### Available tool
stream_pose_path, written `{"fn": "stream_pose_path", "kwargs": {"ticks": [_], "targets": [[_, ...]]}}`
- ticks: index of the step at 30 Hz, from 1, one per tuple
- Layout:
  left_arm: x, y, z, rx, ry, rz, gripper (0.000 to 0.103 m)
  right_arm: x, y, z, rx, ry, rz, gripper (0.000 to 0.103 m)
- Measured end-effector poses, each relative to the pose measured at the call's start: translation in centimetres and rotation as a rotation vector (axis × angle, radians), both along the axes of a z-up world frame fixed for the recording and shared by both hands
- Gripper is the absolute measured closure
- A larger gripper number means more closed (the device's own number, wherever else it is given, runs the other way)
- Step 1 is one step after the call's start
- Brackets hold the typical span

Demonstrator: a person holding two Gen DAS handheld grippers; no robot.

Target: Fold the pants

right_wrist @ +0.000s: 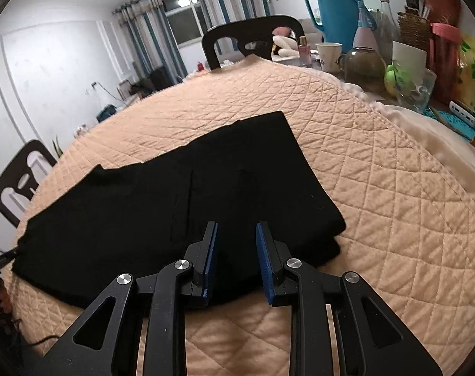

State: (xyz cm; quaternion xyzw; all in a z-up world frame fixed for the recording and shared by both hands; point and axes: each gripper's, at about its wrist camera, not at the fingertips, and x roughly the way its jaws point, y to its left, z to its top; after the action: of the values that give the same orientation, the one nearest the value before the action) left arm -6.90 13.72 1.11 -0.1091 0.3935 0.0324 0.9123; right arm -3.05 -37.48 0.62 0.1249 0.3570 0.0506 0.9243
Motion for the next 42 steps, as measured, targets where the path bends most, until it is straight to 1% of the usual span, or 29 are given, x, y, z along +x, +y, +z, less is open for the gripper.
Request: {"fn": "stream_pose_path", "kwargs": {"ticks": [2, 4, 8, 10, 14, 15, 17, 18, 20, 22, 25, 27, 30, 32, 34, 37, 40, 42], "targets": [[-0.9, 0.2, 0.0, -0.004, -0.004, 0.006, 0.086, -0.5, -0.2, 0.2, -0.002, -0.005, 0.010, 0.078], [-1.3, 0.4, 0.0, 0.004, -0.008, 0.017, 0.086, -0.9, 0.0, 0.2, -0.028, -0.007, 0.025, 0.078], [-1.7, -0.4, 0.5, 0.024, -0.011, 0.020, 0.086, -1.1, 1.3, 1.1, -0.059, -0.022, 0.043, 0.078], [-1.6, -1.5, 0.7, 0.016, -0.020, 0.001, 0.085, -1.0, 2.9, 1.7, -0.071, -0.050, 0.103, 0.078], [-1.7, -3.9, 0.8, 0.028, -0.037, -0.046, 0.072, -0.8, 6.9, 1.9, -0.059, -0.077, 0.247, 0.078], [-1.4, -4.3, 0.7, 0.026, -0.033, -0.053, 0.072, -0.8, 7.9, 1.8, -0.064, -0.081, 0.278, 0.078], [-1.2, -4.8, 0.2, 0.027, -0.021, -0.056, 0.072, -0.5, 9.8, 0.9, -0.067, -0.059, 0.346, 0.078], [-1.1, -5.0, -0.1, 0.039, -0.011, -0.046, 0.072, -0.4, 10.4, 0.4, -0.071, -0.042, 0.365, 0.078], [-1.5, -5.3, 0.0, 0.069, -0.019, -0.043, 0.072, -0.2, 11.4, -0.7, -0.102, 0.000, 0.392, 0.078], [-1.8, -5.4, 0.3, 0.066, -0.021, -0.038, 0.071, -0.7, 11.6, -0.8, -0.120, -0.011, 0.396, 0.078], [-2.3, -5.0, 0.3, 0.071, -0.021, -0.019, 0.071, -1.0, 11.2, -0.3, -0.090, -0.022, 0.386, 0.077], [-2.5, -4.8, 0.4, 0.073, -0.022, -0.006, 0.070, -1.1, 11.3, -0.2, -0.095, -0.030, 0.382, 0.076], [-2.9, -4.3, 0.3, 0.071, -0.030, 0.017, 0.067, -1.4, 11.8, 0.0, -0.107, -0.044, 0.398, 0.075], [-3.1, -4.0, 0.1, 0.074, -0.034, 0.032, 0.064, -1.5, 12.3, 0.0, -0.097, -0.048, 0.423, 0.075], [-3.2, -3.5, -0.1, 0.069, -0.028, 0.051, 0.064, -1.4, 12.6, -0.2, -0.087, -0.044, 0.439, 0.075], [-3.9, -2.5, -0.1, 0.059, -0.030, 0.083, 0.064, -1.1, 13.4, -0.9, -0.093, -0.012, 0.463, 0.075], [-4.9, -0.8, -0.3, 0.030, -0.027, 0.139, 0.064, -1.1, 13.4, -0.8, -0.094, -0.018, 0.466, 0.075], [-5.7, 0.2, -0.5, -0.024, -0.033, 0.159, 0.064, -1.0, 13.1, -0.6, -0.084, -0.017, 0.461, 0.075]]}}
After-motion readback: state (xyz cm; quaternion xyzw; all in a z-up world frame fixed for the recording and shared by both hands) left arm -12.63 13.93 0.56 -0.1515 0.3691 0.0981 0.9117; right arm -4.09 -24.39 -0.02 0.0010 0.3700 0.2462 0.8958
